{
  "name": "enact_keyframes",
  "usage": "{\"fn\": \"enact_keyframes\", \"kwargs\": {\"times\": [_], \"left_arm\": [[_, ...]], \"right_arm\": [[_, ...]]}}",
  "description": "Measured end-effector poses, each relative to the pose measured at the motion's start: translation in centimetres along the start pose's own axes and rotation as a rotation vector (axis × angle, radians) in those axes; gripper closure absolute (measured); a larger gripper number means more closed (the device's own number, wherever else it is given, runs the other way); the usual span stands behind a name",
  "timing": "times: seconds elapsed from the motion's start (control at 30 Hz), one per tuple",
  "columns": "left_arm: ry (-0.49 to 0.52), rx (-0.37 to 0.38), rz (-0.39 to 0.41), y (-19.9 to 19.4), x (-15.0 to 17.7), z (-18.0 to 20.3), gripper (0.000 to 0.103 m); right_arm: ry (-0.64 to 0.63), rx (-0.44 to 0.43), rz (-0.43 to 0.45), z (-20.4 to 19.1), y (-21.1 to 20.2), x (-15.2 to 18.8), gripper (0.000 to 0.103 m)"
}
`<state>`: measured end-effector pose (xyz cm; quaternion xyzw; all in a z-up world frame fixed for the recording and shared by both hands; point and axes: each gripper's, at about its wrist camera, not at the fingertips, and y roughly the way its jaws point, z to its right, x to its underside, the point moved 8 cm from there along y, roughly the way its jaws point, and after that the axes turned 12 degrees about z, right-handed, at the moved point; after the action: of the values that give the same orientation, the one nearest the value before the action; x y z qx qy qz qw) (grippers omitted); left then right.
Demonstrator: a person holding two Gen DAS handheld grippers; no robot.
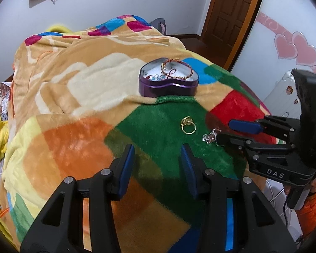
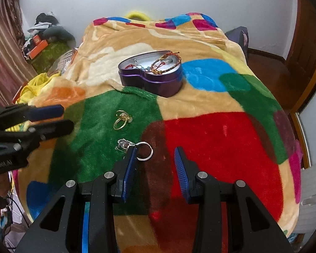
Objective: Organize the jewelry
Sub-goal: 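Grasp the gold ring with the left tool while the right tool grasps the silver charm earring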
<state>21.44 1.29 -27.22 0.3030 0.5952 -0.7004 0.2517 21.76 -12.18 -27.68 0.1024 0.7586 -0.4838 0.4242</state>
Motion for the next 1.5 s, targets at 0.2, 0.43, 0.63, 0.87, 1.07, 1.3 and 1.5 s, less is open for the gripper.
{"fn": "enact_keyframes", "kwargs": {"times": [0.2, 0.43, 0.63, 0.87, 1.07, 1.3, 1.5], "left_arm": [[-0.005, 0.01, -0.012, 0.7, 0.2, 0.1, 0.058], [0.003, 0.021, -0.026, 1.8, 0.0, 0.7, 0.058], [0.02, 0.037, -0.03, 3.0, -0.5, 1.5, 0.066], [0.046, 0.06, -0.042, 4.2, -0.8, 2.9, 0.067], [0.07, 0.062, -0.059, 5.4, -0.7, 3.5, 0.071], [0.057, 0.074, -0.055, 5.8, -0.8, 3.5, 0.085], [0.034, 0.065, -0.035, 5.3, -1.0, 3.1, 0.085]], "right_arm": [[-0.047, -0.017, -0.002, -1.0, 0.8, 0.2, 0.069], [-0.041, -0.039, 0.013, -1.0, 1.1, -0.1, 0.083], [-0.031, -0.039, 0.035, -0.5, 0.7, -0.5, 0.095], [-0.007, -0.027, 0.079, 0.4, 0.0, -1.4, 0.097], [0.049, -0.025, 0.057, 1.9, 0.1, -1.2, 0.097], [0.126, -0.069, 0.025, 2.5, -0.4, -0.7, 0.087], [0.097, -0.082, 0.042, 1.1, -0.6, -1.2, 0.079]]}}
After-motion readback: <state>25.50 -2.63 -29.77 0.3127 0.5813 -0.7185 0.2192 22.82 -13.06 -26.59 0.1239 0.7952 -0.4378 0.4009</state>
